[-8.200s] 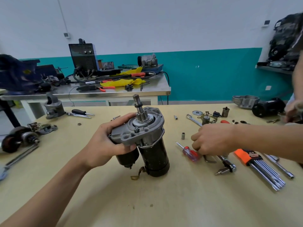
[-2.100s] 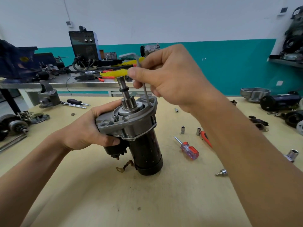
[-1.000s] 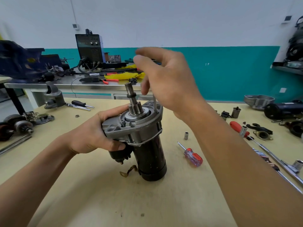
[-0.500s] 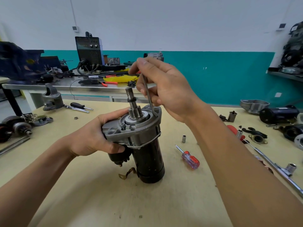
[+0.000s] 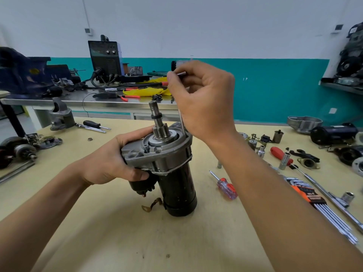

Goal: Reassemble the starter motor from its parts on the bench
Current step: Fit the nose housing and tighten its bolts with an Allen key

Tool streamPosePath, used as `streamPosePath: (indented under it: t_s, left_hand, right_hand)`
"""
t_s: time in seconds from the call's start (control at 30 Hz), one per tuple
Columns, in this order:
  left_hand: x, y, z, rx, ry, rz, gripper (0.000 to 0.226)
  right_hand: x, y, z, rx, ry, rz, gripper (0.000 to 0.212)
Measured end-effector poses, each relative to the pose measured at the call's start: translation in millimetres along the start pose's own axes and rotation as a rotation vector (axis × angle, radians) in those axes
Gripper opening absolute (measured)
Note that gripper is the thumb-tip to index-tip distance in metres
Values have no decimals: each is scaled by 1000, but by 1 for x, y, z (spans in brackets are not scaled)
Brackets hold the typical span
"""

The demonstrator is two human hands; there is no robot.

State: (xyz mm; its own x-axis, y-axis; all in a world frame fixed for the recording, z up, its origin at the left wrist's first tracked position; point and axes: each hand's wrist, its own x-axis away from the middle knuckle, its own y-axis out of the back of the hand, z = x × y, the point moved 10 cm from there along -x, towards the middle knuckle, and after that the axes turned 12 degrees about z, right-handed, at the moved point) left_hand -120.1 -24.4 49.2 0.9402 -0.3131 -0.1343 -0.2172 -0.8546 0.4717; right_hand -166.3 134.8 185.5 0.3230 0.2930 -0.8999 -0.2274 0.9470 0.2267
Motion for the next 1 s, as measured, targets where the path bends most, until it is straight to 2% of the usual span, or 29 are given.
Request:
streamPosePath:
  t_s: [0.07,0.13,0.27,0.4,0.5,0.63,0.73,0.87,1.0]
  left_hand:
    - [0,0,0,-2,-4,3,94]
    - [0,0,0,4,-5,2,94]
    - [0,-2,0,31,-12,15,92]
    - [0,-1,2,22,-1,13,94]
    - [1,0,4,32,6,10,97]
    - [1,0,2,11,12,8,98]
    - [1,-1,0,16,10,8,98]
    - [1,-3,-1,7,19,15,97]
    - [1,-4,-2,17,25,7,97]
  right_hand:
    - [3,5,12,116,105,-45,7]
    - [5,4,13,103,133,-35,8]
    - [5,-20,3,-222,25,222,13]
    - [4,-30,5,-356,-19,371,20]
    - [2,-31,-4,-392,-116,367,20]
    - [1,-38,-11,-580,-231,343,11]
    - [2,-43,-13,-655,-291,313,13]
    - [2,-45,-8,-586,-306,268,15]
    - [0,-30,-6,-407,-299,137,24]
